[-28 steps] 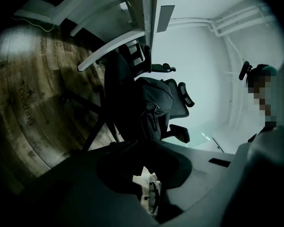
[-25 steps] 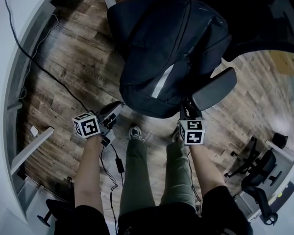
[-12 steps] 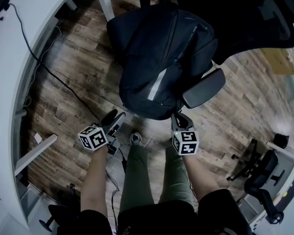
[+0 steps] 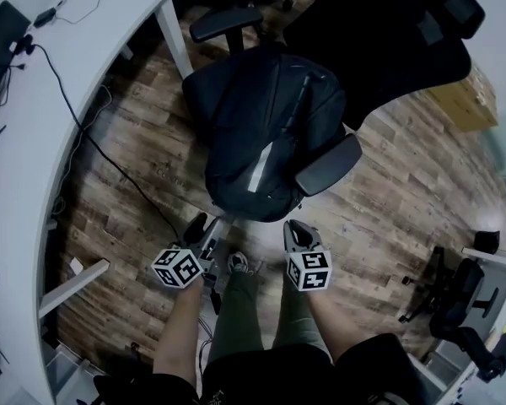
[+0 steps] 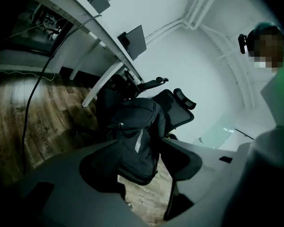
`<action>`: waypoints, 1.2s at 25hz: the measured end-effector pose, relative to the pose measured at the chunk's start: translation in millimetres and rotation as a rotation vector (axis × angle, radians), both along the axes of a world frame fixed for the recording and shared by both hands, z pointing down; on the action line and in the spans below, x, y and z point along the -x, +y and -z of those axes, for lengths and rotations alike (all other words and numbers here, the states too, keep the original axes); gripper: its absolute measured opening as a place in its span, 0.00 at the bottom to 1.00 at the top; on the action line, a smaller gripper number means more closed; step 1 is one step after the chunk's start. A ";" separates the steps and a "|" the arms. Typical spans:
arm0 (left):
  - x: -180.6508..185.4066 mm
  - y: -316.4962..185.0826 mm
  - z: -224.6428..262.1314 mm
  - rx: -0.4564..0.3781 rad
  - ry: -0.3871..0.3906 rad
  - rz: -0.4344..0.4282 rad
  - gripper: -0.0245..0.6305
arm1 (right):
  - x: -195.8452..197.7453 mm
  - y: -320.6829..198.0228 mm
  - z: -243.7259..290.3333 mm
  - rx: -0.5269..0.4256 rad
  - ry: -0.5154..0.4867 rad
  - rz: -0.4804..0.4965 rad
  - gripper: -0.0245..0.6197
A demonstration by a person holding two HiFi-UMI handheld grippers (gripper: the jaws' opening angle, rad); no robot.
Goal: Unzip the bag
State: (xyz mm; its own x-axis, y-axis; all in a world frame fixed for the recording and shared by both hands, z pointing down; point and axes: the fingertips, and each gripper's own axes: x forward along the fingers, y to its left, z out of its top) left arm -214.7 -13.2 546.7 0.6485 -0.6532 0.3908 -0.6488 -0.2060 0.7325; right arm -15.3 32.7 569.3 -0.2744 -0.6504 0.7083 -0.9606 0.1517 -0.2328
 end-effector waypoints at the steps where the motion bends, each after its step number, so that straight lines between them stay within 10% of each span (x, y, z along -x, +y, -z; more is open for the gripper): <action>1: -2.9 0.8 7.8 -0.007 -0.004 0.001 0.43 | 0.3 1.5 7.4 -0.005 -0.003 -0.001 0.13; 30: -28.3 86.7 222.6 -0.295 -0.138 -0.101 0.14 | 9.6 69.3 225.9 -0.229 -0.078 0.025 0.13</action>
